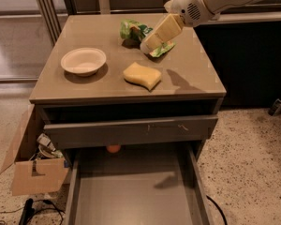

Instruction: Place sponge into middle drawer

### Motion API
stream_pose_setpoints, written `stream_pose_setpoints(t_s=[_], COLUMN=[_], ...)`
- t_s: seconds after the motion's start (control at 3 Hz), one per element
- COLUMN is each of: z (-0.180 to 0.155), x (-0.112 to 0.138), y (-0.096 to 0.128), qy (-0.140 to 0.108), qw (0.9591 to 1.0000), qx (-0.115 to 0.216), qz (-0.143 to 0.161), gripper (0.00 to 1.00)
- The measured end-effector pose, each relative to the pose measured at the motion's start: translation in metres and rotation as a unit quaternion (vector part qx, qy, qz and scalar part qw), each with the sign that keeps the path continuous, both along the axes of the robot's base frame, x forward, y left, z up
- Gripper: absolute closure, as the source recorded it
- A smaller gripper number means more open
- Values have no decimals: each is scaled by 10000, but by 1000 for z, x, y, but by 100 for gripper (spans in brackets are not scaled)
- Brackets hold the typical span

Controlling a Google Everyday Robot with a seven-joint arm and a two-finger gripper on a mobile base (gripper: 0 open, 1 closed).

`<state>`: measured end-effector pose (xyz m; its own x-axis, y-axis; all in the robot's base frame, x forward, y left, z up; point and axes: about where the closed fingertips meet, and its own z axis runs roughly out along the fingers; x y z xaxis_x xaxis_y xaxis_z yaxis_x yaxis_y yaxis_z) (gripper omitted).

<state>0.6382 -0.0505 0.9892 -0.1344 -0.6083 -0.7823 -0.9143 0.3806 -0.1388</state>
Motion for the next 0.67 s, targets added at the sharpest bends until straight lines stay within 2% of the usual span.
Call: stream_pose_setpoints(t_s=[0.33, 0.67], z=[-26, -67], x=[2, -1], y=[12, 25], qy=[205, 524], qw=[9998, 9986], qx=[20, 1], qz=[29, -6], gripper=[0, 0])
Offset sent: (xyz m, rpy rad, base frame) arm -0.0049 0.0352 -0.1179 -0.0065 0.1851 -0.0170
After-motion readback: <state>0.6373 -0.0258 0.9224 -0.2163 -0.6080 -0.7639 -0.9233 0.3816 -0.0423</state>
